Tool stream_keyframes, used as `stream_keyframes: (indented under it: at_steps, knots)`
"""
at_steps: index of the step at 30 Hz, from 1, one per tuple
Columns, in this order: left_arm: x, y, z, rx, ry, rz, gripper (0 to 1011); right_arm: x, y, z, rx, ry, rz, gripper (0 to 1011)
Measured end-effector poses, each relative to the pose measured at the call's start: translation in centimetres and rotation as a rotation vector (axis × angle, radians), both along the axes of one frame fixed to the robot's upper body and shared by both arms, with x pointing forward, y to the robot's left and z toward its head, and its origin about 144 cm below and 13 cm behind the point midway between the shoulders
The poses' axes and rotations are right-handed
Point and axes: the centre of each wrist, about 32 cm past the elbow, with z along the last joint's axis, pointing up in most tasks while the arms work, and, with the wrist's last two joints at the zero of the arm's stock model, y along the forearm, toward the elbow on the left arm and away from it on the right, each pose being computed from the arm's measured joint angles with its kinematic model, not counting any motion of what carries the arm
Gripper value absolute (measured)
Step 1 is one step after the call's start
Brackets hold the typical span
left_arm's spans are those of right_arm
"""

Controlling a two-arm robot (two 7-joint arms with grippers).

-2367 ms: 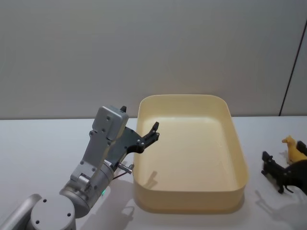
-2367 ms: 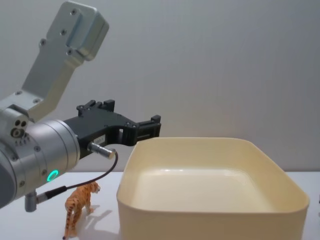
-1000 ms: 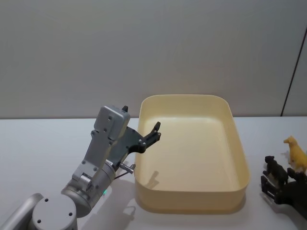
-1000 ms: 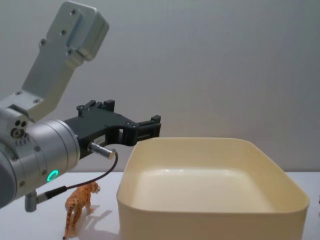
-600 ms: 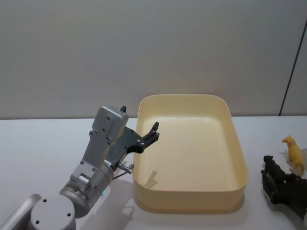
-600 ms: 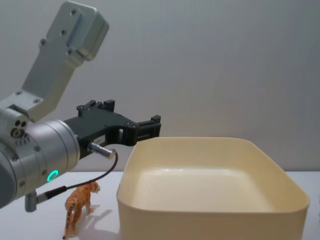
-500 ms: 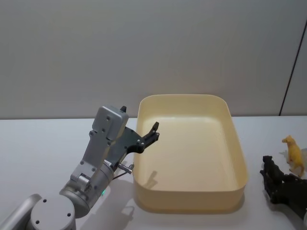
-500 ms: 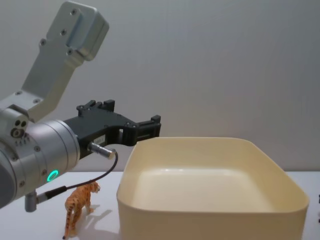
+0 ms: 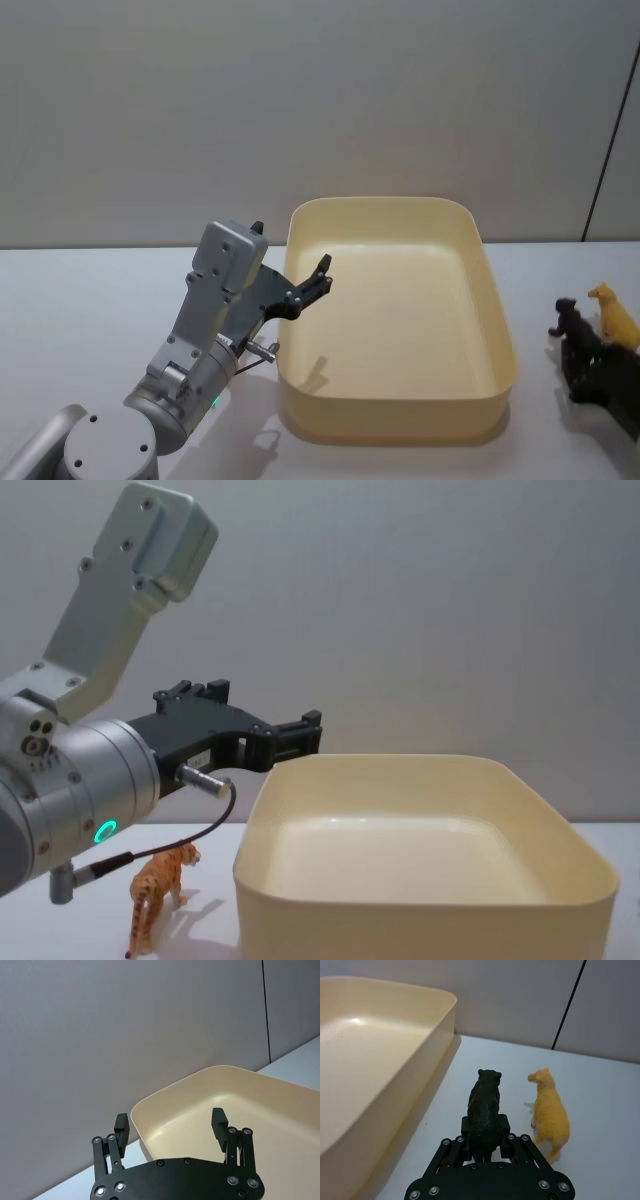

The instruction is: Pick up the toy alternately with two hands and place it into the central storage box.

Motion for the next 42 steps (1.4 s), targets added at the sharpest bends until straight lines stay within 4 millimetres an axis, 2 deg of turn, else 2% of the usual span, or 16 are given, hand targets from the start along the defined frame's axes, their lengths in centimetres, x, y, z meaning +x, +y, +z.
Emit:
stream_keyframes:
  at_steps: [10,20,25,35,42]
  knots:
    - [0.0,0.0,0.0,0.0,0.0,0.0,1001,0.8,0.5,2.5,0.048,-0.114,-0.019,276]
    - [0.0,0.0,0.0,0.0,0.0,0.0,1001,2.5,1.4,5.3,0.095,-0.164,0.061,276]
    - [0.0,0.0,0.0,0.0,0.0,0.0,1001,3.5,2.1,6.0,0.105,-0.156,0.114,275]
    - [0.0,0.0,0.0,0.0,0.0,0.0,1001,6.3,4.8,6.5,0.102,-0.109,0.244,275]
    - [0.0,0.0,0.0,0.0,0.0,0.0,1001,8.1,6.5,6.6,0.092,-0.077,0.313,443]
